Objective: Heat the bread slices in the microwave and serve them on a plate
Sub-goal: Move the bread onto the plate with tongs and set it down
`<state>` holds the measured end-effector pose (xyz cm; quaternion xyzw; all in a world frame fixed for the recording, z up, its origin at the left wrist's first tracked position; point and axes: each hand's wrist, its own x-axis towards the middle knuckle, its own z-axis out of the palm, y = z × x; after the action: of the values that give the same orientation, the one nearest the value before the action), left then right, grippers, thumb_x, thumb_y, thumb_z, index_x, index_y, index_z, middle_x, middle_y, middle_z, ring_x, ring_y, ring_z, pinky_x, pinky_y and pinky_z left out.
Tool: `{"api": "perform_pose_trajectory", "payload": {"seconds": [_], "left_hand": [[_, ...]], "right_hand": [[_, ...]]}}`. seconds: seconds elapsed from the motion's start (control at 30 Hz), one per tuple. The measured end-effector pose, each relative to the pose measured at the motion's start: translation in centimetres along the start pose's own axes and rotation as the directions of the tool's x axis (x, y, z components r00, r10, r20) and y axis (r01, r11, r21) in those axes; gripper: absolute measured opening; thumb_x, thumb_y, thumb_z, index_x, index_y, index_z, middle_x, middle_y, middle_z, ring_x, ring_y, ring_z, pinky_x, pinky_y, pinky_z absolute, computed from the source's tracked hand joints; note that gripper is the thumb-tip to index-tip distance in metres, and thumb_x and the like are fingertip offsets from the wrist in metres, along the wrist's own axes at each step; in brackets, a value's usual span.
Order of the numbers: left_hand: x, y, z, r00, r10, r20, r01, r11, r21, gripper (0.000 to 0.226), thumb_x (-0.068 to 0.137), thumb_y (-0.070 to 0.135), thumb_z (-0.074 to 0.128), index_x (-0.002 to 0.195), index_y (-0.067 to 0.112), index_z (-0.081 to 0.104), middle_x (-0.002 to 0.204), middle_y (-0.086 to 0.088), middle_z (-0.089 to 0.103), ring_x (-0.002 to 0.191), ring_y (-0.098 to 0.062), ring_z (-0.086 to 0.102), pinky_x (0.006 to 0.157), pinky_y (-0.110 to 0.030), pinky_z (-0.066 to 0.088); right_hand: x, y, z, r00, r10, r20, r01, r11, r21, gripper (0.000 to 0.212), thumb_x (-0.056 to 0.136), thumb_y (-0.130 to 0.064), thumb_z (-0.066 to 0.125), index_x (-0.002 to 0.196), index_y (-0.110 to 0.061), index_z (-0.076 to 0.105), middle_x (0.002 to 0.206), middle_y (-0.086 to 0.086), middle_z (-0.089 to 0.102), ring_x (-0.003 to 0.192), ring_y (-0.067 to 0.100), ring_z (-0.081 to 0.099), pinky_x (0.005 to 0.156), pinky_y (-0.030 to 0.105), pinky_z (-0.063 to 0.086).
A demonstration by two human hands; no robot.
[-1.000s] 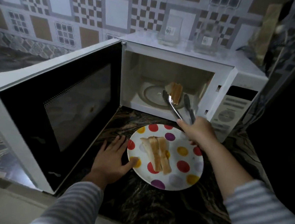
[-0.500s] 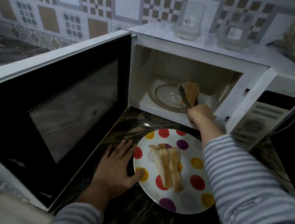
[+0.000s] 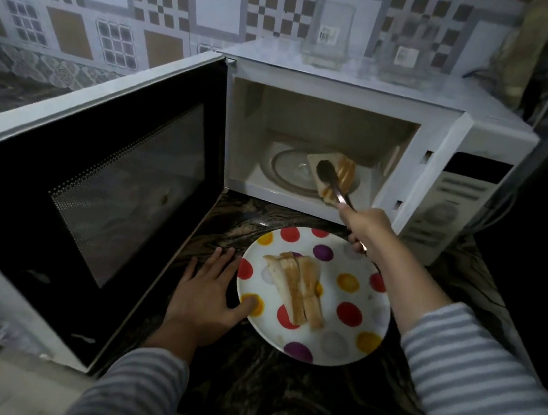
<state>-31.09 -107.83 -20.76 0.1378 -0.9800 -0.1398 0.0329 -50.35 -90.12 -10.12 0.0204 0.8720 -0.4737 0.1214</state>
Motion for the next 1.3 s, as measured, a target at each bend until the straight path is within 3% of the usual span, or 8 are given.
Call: {"api": "perform_pose_trajectory", "payload": {"seconds": [0.2, 0.33, 0.47, 0.53, 0.6, 0.8, 1.03, 1.3], "left_hand": [[0.1, 0.2, -0.1, 1.000, -0.002, 0.018, 0.001, 0.999, 0.039, 0.108, 0.061, 0.084, 0.004, 0.153, 0.028, 0.011, 0.161, 0.010, 0.003, 0.147, -0.009, -0.004, 0.119, -0.042, -0.002], [0.1, 0.1, 0.1, 1.000, -0.009, 0.019, 0.008, 0.997, 0.073, 0.107, 0.062, 0.084, 0.003, 0.153, 0.028, 0.011, 0.161, 0.010, 0.004, 0.147, -0.009, -0.003, 0.120, -0.042, -0.001], [0.1, 0.3, 0.1, 1.000, -0.015, 0.023, 0.013, 0.997, 0.081, 0.108, 0.061, 0.083, 0.003, 0.153, 0.027, 0.011, 0.161, 0.009, 0.003, 0.148, -0.010, -0.003, 0.120, -0.042, -0.001], [0.1, 0.3, 0.1, 1.000, -0.018, 0.025, 0.016, 0.996, 0.087, 0.109, 0.060, 0.084, 0.003, 0.153, 0.027, 0.010, 0.161, 0.009, 0.003, 0.147, -0.010, -0.004, 0.119, -0.042, -0.002], [0.0, 0.2, 0.1, 0.999, -0.016, 0.028, 0.014, 0.996, 0.087, 0.109, 0.060, 0.084, 0.003, 0.153, 0.026, 0.010, 0.161, 0.009, 0.003, 0.148, -0.010, -0.004, 0.119, -0.043, -0.002], [0.1, 0.1, 0.3, 1.000, -0.007, 0.014, 0.005, 0.995, 0.097, 0.108, 0.062, 0.084, 0.001, 0.153, 0.026, 0.009, 0.161, 0.009, 0.002, 0.148, -0.011, -0.003, 0.119, -0.044, 0.000], [-0.2, 0.1, 0.3, 1.000, -0.005, 0.001, 0.005, 0.997, 0.072, 0.109, 0.063, 0.085, 0.000, 0.153, 0.023, 0.005, 0.161, 0.007, 0.003, 0.148, -0.010, -0.002, 0.120, -0.043, -0.001], [-1.4, 2.0, -2.0, 0.976, 0.107, -0.190, -0.120, 0.991, -0.059, 0.101, 0.072, 0.081, 0.013, 0.153, 0.022, 0.000, 0.161, 0.008, 0.003, 0.146, -0.005, -0.006, 0.119, -0.046, -0.004]], "right_hand": [[-6.6, 6.3, -3.6, 0.993, -0.071, 0.095, 0.068, 0.997, 0.030, 0.032, 0.093, -0.041, 0.055, 0.092, -0.011, 0.065, 0.062, 0.000, 0.047, 0.047, 0.013, 0.039, 0.041, 0.023, 0.029], [-10.7, 10.0, -5.2, 0.990, -0.103, 0.099, 0.110, 0.991, -0.074, 0.024, 0.095, -0.039, 0.054, 0.092, -0.019, 0.066, 0.065, -0.001, 0.055, 0.052, 0.012, 0.047, 0.044, 0.022, 0.033], [-12.4, 12.8, -5.4, 0.984, -0.141, 0.113, 0.154, 0.981, -0.116, 0.017, 0.091, -0.038, 0.059, 0.089, -0.024, 0.069, 0.085, 0.000, 0.070, 0.077, 0.016, 0.064, 0.070, 0.033, 0.053], [-12.5, 13.8, -5.2, 0.982, -0.149, 0.115, 0.166, 0.975, -0.151, 0.014, 0.090, -0.038, 0.061, 0.086, -0.026, 0.067, 0.090, -0.002, 0.071, 0.085, 0.016, 0.066, 0.082, 0.036, 0.053], [-12.7, 14.4, -5.1, 0.975, -0.202, 0.089, 0.217, 0.951, -0.222, 0.008, 0.089, -0.038, 0.063, 0.089, -0.030, 0.064, 0.090, -0.006, 0.070, 0.086, 0.015, 0.065, 0.078, 0.032, 0.052], [-13.5, 14.4, -4.4, 0.961, -0.273, 0.052, 0.273, 0.893, -0.359, 0.028, 0.090, -0.040, 0.061, 0.111, -0.023, 0.066, 0.099, -0.003, 0.069, 0.091, 0.018, 0.064, 0.070, 0.026, 0.042], [-14.5, 14.9, -6.2, 0.961, -0.268, 0.065, 0.276, 0.915, -0.293, 0.020, 0.085, -0.045, 0.066, 0.098, -0.029, 0.065, 0.087, -0.010, 0.068, 0.080, 0.011, 0.064, 0.072, 0.032, 0.052], [-17.8, 13.0, -11.5, 0.915, -0.396, 0.079, 0.402, 0.873, -0.277, 0.018, 0.083, -0.040, 0.070, 0.098, -0.036, 0.060, 0.087, -0.016, 0.065, 0.083, 0.004, 0.062, 0.072, 0.026, 0.047]]}}
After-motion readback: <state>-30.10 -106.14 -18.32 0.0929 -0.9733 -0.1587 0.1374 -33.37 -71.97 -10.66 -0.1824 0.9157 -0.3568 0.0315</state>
